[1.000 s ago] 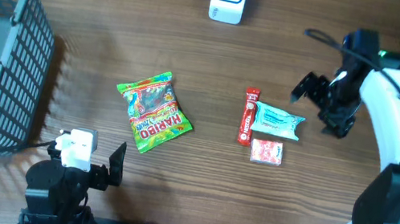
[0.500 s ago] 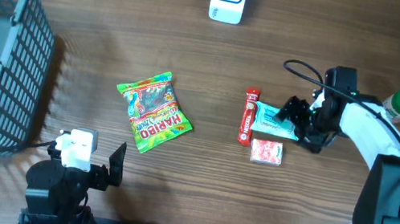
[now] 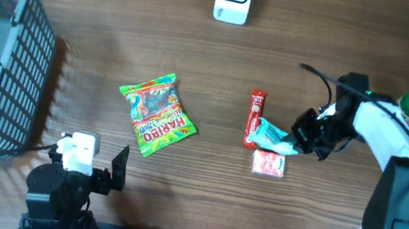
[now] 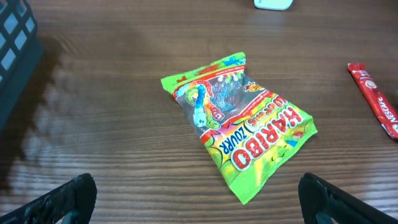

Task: Scan the item barcode
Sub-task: 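Move the right gripper over the mint-green wipes pack, then lower the right gripper and close on the wipes pack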

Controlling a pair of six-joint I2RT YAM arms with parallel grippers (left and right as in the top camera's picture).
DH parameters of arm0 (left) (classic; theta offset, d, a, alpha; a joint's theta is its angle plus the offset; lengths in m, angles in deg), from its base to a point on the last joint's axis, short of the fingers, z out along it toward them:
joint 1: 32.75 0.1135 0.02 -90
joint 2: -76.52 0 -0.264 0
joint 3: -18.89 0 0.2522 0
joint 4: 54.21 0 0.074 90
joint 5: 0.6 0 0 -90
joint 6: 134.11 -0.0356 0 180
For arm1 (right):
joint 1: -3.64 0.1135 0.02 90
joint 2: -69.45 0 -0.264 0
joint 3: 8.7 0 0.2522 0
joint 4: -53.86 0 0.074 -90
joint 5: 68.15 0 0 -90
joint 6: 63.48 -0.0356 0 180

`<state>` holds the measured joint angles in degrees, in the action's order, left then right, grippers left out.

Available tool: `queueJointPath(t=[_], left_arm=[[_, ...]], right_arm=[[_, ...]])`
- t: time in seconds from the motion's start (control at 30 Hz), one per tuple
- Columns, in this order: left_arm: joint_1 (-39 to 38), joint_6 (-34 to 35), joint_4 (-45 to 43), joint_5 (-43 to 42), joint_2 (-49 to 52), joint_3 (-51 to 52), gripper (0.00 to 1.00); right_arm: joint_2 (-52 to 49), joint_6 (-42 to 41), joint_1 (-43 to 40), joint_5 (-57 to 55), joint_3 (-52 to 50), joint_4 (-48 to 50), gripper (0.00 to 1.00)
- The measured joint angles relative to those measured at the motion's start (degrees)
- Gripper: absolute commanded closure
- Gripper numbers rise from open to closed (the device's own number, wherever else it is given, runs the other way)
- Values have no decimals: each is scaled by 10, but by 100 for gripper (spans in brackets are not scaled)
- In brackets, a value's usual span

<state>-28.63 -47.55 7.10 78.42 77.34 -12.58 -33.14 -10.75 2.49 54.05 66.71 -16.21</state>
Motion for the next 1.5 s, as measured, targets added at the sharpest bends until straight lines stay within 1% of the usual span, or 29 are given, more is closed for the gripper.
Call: queueJointPath(t=[0.13,0.2,0.3,0.33,0.37,0.43,0.47,0.5,0.57,0.63,0.7,0.77,0.8,0.83,0.87,0.97,1.0,1.07,1.1,1.13,1.23,1.5], left_arm=[[0,0,0,0,0,0,0],[0,0,0,0,0,0,0],[0,0,0,0,0,0,0],[0,0,0,0,0,0,0],[0,0,0,0,0,0,0],[0,0,0,0,0,0,0],[0,0,0,0,0,0,0],[0,0,0,0,0,0,0],[0,0,0,0,0,0,0],[0,0,0,0,0,0,0],[0,0,0,0,0,0,0],[0,0,0,0,0,0,0],[0,0,0,0,0,0,0],[0,0,0,0,0,0,0],[0,0,0,0,0,0,0],[0,0,0,0,0,0,0],[0,0,0,0,0,0,0],[0,0,0,0,0,0,0],[0,0,0,0,0,0,0],[0,0,0,0,0,0,0],[0,0,0,0,0,0,0],[0,0,0,0,0,0,0]], right_arm=[[-1,-5,-9,106,82,-97,96],[-1,-24,-11,151,103,-138,96],[-1,-66,-10,200,106,-183,96],[-1,-76,-10,209,106,-184,94],[-1,-84,-10,216,106,-184,87],[-1,-102,-10,223,106,-180,84],[-1,-110,-10,221,106,-175,82],[-1,-114,-10,211,106,-163,82],[-1,-121,-10,174,106,-126,82],[-1,-114,-8,85,106,-78,81],[-1,-91,-3,18,106,-56,71],[-1,-35,14,-40,106,-21,48],[-1,-9,23,-49,106,-7,40],[-1,7,30,-53,106,0,19],[-1,66,56,-56,106,13,0],[-1,145,104,-55,106,36,0],[-1,167,127,-55,106,44,9],[-1,187,166,-66,106,53,61],[-1,190,175,-76,106,54,83],[-1,180,188,-97,106,52,96],[-1,153,198,-159,107,42,96],[-1,96,179,-301,128,30,96]])
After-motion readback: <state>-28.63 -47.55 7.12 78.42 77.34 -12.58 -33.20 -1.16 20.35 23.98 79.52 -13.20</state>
